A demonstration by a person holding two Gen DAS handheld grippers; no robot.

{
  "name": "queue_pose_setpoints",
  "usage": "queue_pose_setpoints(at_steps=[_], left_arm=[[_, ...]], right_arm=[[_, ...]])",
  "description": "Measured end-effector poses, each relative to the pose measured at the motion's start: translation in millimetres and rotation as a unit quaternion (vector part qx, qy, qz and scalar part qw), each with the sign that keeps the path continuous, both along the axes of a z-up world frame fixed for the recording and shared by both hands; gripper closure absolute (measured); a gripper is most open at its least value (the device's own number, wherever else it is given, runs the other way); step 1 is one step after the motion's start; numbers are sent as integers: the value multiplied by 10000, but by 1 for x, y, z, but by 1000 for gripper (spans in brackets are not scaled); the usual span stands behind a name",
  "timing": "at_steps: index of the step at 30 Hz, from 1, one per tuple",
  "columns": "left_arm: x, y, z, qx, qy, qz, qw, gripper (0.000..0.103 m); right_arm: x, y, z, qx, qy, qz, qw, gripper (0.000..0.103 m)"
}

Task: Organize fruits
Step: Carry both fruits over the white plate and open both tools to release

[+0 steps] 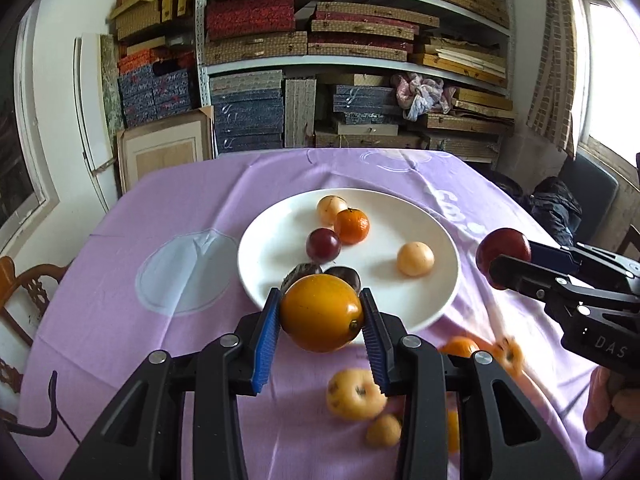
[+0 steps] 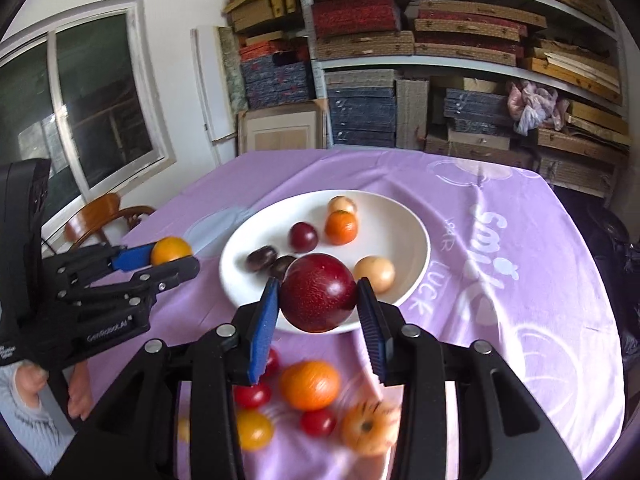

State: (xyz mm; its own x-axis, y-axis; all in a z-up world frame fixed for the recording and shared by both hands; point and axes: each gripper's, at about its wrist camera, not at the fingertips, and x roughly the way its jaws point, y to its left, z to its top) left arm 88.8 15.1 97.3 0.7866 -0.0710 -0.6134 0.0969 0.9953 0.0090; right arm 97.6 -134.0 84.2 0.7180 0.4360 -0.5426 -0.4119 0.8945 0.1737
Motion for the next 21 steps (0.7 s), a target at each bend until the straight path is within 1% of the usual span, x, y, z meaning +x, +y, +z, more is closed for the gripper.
queue_pose_setpoints(at_steps=[4, 8, 14, 21], left_arm=[[36, 5, -11, -90, 179, 142, 9997, 64], [63, 7, -25, -92, 348, 171, 9992, 64], [76, 7, -49, 0, 538, 117, 9985, 64], [79, 6, -55, 129, 515, 48, 9986, 64]], right_arm=[[35, 3, -13, -22, 174, -68, 9998, 64], [54, 10, -24, -150, 246, -20, 9996, 64], [64, 21, -37, -222, 298, 176, 9992, 64], [69, 27, -48, -269, 425, 274, 9984, 64]])
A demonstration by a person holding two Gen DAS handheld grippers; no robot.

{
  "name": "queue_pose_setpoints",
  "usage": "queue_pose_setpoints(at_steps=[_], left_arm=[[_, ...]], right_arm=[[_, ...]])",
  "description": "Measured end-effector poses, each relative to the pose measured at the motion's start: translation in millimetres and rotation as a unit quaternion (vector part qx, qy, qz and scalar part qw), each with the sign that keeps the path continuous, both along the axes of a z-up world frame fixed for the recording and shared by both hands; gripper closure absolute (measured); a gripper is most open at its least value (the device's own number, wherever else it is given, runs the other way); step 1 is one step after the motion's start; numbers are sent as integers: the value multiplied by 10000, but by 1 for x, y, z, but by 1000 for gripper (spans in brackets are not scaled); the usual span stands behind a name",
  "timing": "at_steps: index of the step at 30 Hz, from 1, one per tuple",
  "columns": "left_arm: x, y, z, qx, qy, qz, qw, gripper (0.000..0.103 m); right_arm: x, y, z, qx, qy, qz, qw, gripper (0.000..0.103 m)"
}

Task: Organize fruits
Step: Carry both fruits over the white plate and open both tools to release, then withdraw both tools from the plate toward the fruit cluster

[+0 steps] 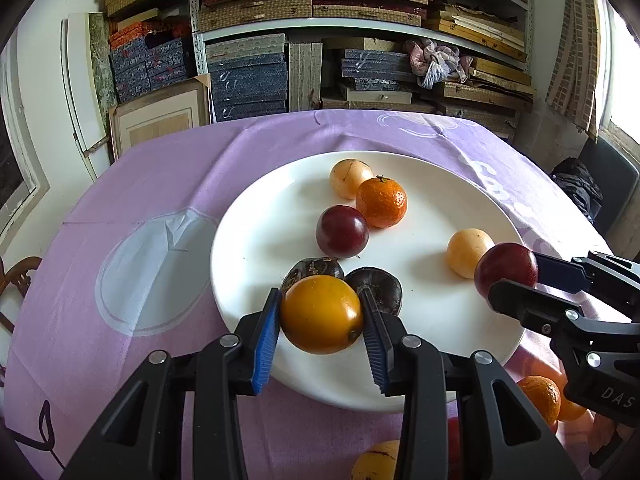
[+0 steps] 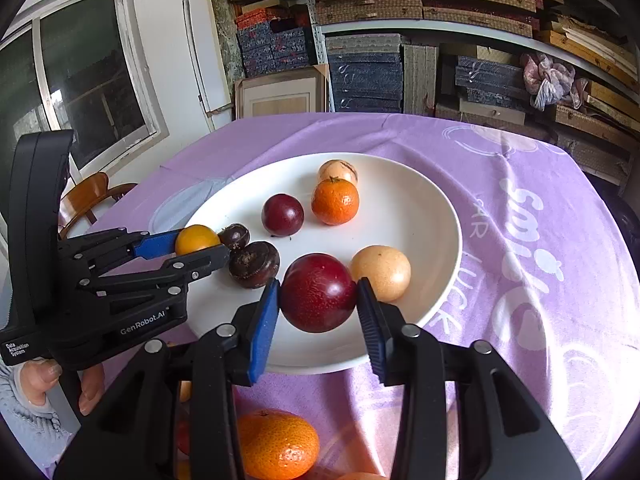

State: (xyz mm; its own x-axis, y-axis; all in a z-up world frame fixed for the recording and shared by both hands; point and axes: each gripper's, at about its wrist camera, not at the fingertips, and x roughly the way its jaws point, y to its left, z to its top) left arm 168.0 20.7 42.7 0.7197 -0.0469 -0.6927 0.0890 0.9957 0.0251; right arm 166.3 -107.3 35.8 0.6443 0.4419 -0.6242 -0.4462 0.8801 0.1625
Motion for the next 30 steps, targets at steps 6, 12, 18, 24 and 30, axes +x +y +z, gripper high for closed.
queue_pose_setpoints(at_steps=[6, 12, 18, 24, 30], left_arm=[[1, -1, 0, 11, -20, 15, 10000, 63], [-4, -3, 9, 69, -263, 79, 9996, 45], [-15, 3, 23, -8, -386, 57, 9992, 45], [-59, 20, 50, -96, -489, 31, 9988, 29], [-136, 12, 30, 396, -332, -443, 9977, 17]], right_arm=[[0, -1, -2, 77, 7, 27, 10000, 64], [-5, -10, 7, 267, -205, -20, 9994, 46], [-28, -18, 34, 409, -512, -59, 9978, 46], [-82, -42, 63, 565, -796, -84, 9952, 27], [-139, -71, 46, 487, -874, -223, 9947, 9]])
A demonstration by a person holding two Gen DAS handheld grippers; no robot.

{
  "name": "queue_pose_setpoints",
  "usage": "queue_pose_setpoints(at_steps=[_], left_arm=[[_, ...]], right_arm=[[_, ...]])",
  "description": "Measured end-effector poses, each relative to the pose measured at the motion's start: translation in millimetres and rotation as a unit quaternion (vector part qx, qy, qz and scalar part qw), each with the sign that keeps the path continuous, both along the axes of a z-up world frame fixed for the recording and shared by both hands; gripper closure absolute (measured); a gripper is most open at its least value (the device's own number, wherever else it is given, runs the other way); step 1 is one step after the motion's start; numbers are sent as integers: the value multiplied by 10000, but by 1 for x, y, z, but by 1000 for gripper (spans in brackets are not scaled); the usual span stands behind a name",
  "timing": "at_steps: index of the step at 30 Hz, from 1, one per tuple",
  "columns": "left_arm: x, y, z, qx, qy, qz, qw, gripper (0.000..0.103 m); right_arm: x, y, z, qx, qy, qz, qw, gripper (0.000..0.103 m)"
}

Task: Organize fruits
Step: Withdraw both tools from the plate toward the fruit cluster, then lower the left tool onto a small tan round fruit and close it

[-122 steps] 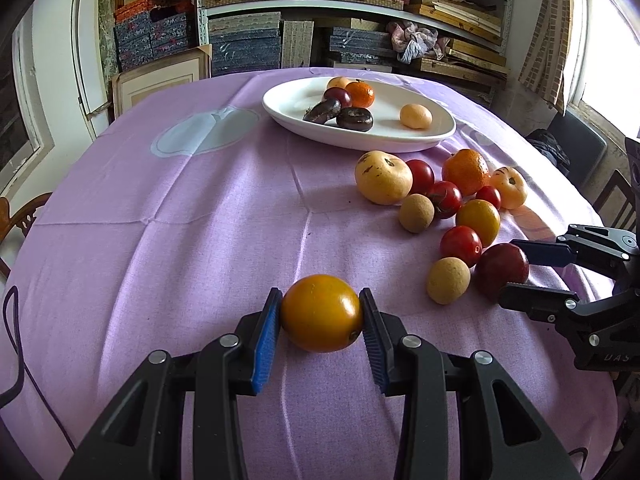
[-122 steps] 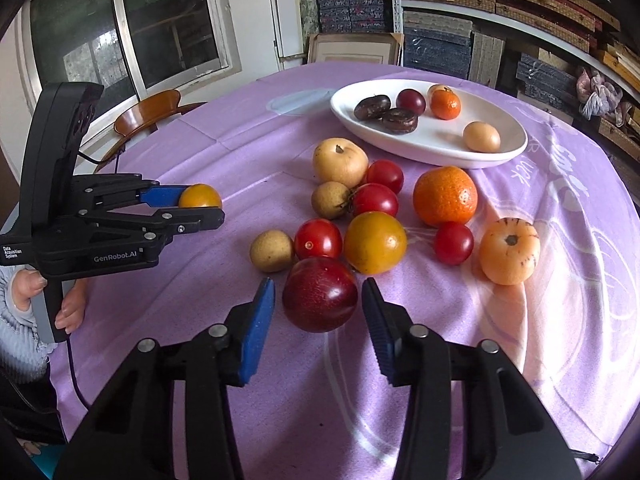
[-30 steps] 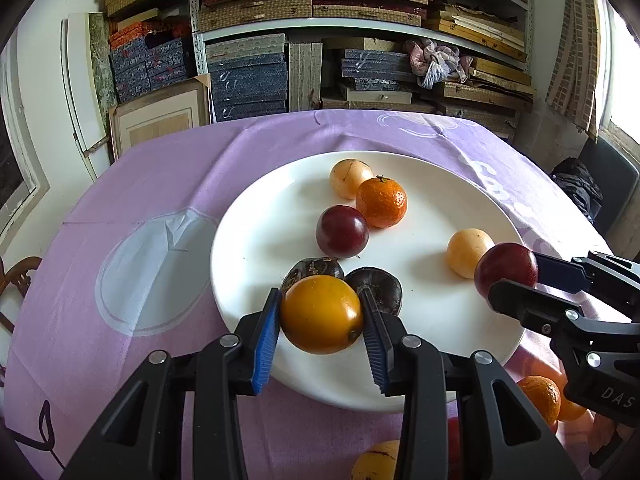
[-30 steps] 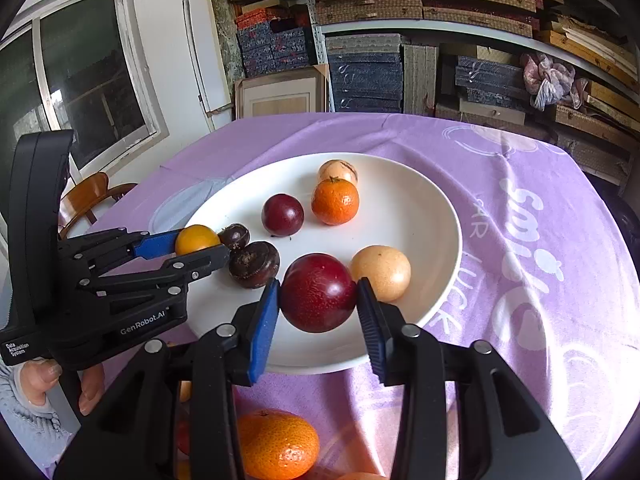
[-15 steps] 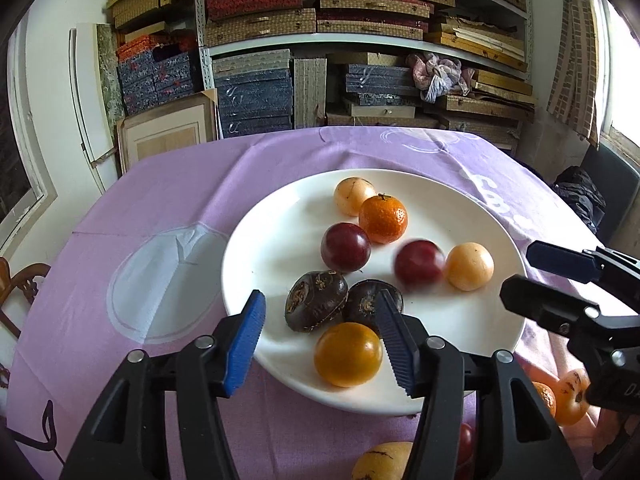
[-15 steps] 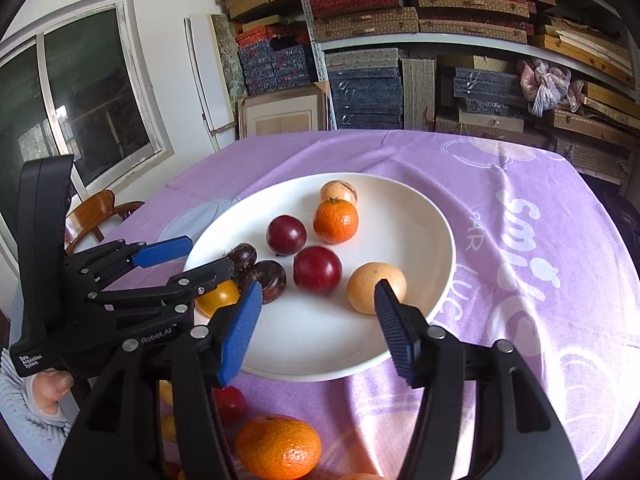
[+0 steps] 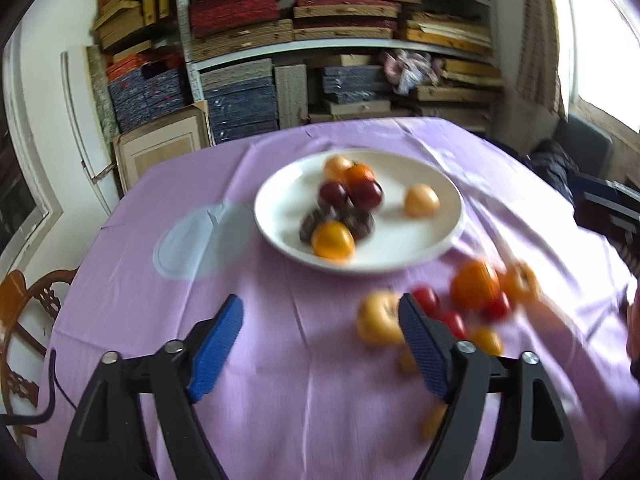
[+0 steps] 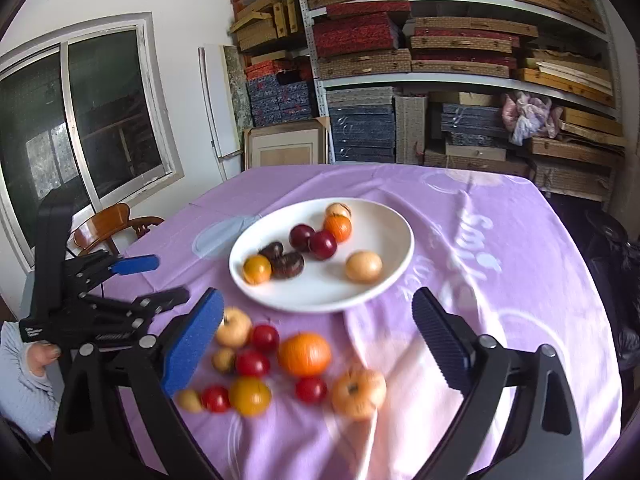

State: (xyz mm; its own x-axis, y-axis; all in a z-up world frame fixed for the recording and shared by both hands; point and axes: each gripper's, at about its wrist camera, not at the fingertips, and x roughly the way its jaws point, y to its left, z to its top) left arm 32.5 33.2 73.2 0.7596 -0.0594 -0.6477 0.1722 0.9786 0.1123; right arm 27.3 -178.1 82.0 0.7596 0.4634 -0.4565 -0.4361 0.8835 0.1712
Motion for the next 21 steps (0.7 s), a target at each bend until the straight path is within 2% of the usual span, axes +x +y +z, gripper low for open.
queue_pose_setpoints(at_steps=[5, 8, 10, 13, 17, 21], left_arm=[[-55, -13, -32, -20, 63, -297, 9995, 16], [-67, -24, -44, 225, 25, -369, 9991, 16], [-66, -28, -47, 299, 33, -358, 9989, 16], [-59, -26, -48, 89, 183, -379, 9991, 16], [-51, -27, -54, -130, 466, -524, 9975, 16], [-49, -36, -58, -65, 504, -632, 9967, 18]], right_arm=[[-26, -27, -27, 361, -75, -300, 9989, 4], [-25, -42, -28, 733, 37, -313, 9968, 4], [-23, -52, -29, 934, 151, -391, 9948, 4], [-19, -61, -32, 1084, 286, -468, 9926, 4], [-15, -61, -36, 1112, 471, -479, 9915, 4], [-12, -54, -37, 1009, 529, -426, 9926, 4]])
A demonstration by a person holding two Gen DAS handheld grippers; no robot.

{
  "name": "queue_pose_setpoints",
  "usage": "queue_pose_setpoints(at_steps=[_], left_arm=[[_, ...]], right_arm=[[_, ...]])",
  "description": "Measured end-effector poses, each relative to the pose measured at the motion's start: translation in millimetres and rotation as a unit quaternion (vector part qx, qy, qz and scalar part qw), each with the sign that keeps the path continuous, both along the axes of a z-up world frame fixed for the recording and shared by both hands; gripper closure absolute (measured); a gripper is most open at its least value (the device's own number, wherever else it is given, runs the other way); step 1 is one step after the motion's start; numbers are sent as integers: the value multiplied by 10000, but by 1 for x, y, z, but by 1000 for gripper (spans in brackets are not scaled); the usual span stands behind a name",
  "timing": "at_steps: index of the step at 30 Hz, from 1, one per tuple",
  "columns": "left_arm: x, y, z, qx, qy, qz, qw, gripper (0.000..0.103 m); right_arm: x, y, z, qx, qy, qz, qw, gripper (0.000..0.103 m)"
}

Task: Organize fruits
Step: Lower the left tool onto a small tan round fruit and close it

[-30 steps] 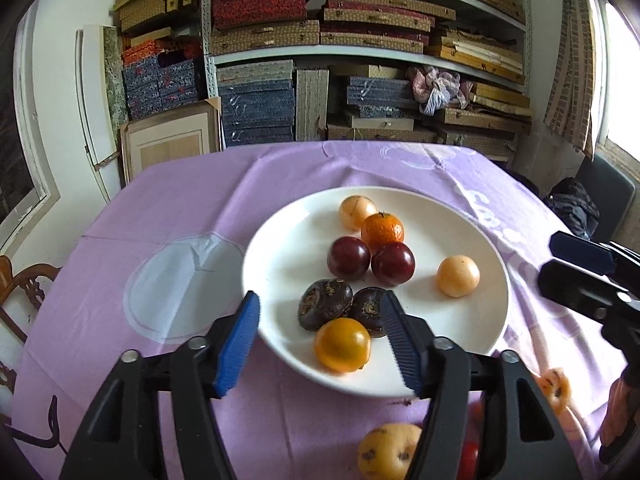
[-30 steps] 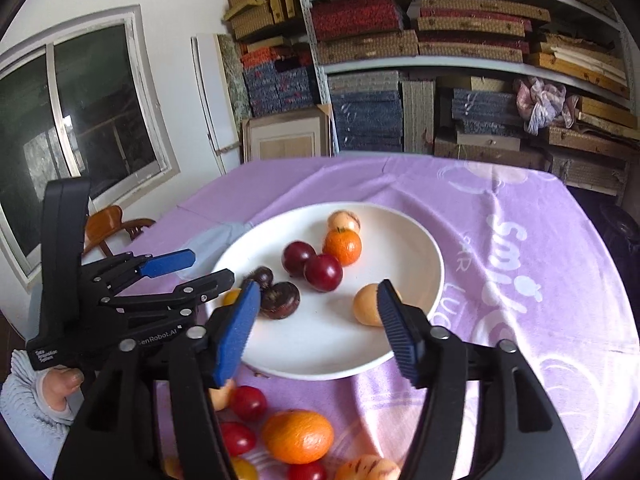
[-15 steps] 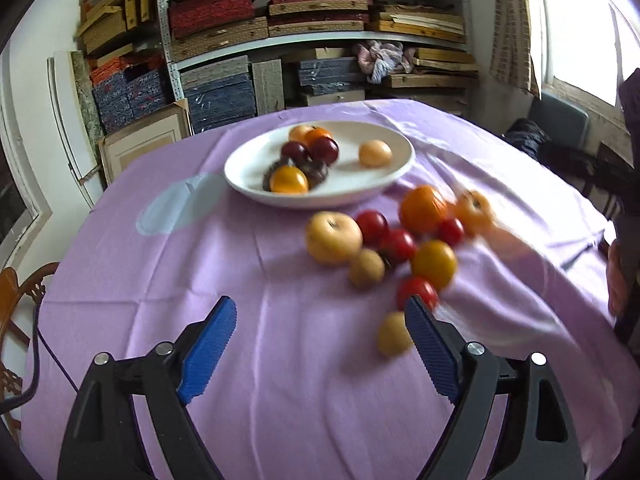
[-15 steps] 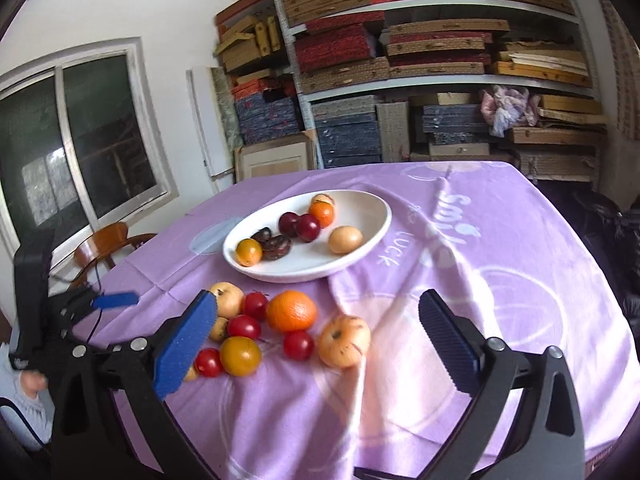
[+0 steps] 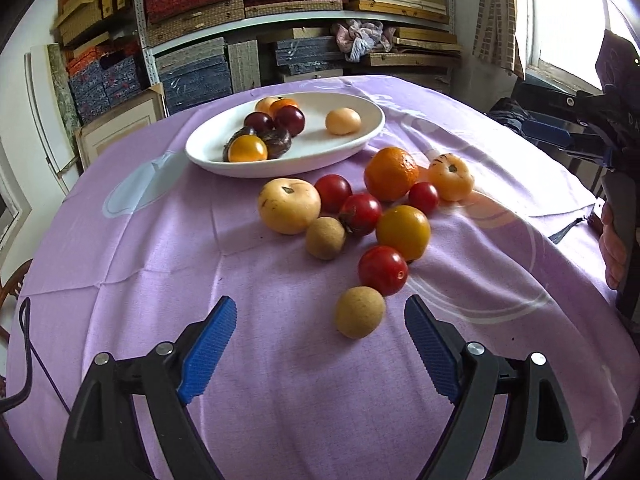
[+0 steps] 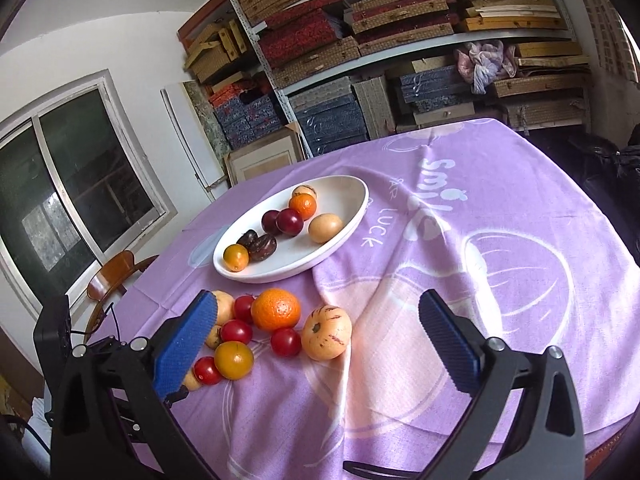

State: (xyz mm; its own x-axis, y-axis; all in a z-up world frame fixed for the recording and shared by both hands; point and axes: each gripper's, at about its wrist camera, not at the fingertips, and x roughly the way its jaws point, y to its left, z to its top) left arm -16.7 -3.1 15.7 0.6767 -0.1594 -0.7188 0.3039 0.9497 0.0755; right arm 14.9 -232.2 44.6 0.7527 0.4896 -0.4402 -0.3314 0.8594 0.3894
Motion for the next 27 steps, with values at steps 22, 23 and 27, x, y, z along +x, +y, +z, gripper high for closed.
queue_pose_setpoints(at_steps=[22, 23, 27], left_arm=[[11, -3, -10, -333, 458, -239, 9981, 58], [11, -3, -11, -346, 466, -242, 9980, 58], [11, -3, -11, -377, 508, -272, 9976, 71]], right_arm=[[5, 5, -4, -58, 174, 17, 9998, 4], [5, 5, -5, -66, 177, 26, 9998, 4], [4, 6, -5, -81, 179, 41, 9998, 4]])
